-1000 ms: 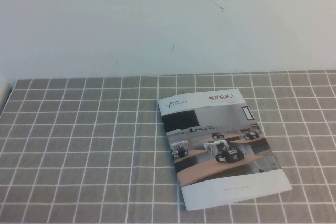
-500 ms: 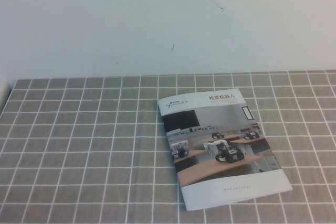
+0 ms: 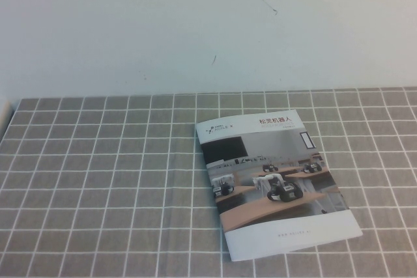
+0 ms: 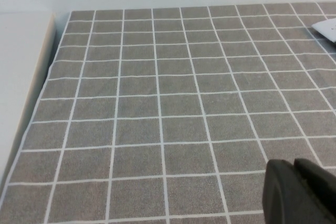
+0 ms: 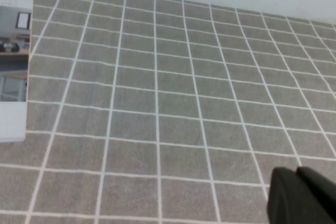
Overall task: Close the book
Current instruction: 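Close the open booklet and leave it lying on the table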
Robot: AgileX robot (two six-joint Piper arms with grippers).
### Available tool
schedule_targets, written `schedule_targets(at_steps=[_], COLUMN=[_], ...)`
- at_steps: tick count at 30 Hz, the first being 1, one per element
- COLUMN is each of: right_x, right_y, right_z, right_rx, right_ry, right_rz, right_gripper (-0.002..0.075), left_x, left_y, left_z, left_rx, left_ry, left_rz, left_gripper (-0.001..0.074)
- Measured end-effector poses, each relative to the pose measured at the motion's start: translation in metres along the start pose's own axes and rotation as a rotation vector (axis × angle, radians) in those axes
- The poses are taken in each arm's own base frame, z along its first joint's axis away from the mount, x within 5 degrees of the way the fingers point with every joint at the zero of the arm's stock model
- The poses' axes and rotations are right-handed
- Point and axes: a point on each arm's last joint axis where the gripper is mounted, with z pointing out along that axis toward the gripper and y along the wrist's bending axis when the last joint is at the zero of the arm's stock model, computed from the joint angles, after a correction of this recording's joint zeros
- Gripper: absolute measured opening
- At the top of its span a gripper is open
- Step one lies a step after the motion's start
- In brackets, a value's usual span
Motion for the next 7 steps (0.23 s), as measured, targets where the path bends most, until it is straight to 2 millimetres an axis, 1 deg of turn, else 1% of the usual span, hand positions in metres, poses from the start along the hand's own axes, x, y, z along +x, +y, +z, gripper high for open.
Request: schedule_targets(at_steps=[7], right_x=[-0.0005], right_y=[0.0], right_z=[0.0003], right_rx=[0.001], right_ry=[-0.011], right_rz=[0.002], right_gripper=[-0.0003], left_x=[0.0], left_y=[0.0], left_z=[0.0], left_rx=[0.0], left_ry=[0.0], left_rz=[0.0], left_gripper=[-0.0002])
